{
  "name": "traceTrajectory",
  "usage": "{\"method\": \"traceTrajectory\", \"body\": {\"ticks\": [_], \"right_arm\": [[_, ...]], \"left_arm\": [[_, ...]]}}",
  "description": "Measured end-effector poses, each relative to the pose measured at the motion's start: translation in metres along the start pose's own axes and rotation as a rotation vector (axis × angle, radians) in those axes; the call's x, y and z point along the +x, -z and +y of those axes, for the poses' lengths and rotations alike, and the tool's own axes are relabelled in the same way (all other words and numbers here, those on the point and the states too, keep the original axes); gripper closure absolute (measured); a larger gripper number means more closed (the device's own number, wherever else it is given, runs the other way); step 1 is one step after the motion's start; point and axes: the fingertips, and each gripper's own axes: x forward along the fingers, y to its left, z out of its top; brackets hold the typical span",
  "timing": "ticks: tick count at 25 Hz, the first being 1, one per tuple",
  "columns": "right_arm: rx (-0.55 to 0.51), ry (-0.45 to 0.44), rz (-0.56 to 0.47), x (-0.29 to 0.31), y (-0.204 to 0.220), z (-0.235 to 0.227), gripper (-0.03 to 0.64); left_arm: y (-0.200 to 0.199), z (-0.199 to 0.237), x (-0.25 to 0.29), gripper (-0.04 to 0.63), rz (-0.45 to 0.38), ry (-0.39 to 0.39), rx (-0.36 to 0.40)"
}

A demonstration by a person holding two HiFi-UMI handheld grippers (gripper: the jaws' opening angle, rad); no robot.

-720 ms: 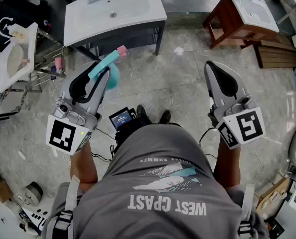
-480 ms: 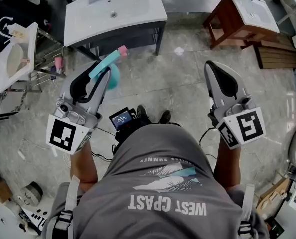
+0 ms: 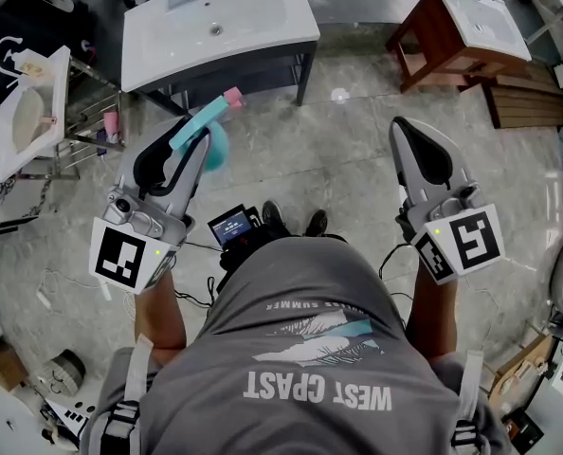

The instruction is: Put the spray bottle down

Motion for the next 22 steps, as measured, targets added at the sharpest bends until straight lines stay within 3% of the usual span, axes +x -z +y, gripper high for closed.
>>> {"method": "traceTrajectory", "body": {"ticks": [22], "right_arm": [[0.064, 0.104, -0.048, 0.048, -0.018, 0.002, 0.615]], "left_arm": [[0.020, 0.056, 0.012, 0.506, -0.033, 0.089, -0.011]]}}
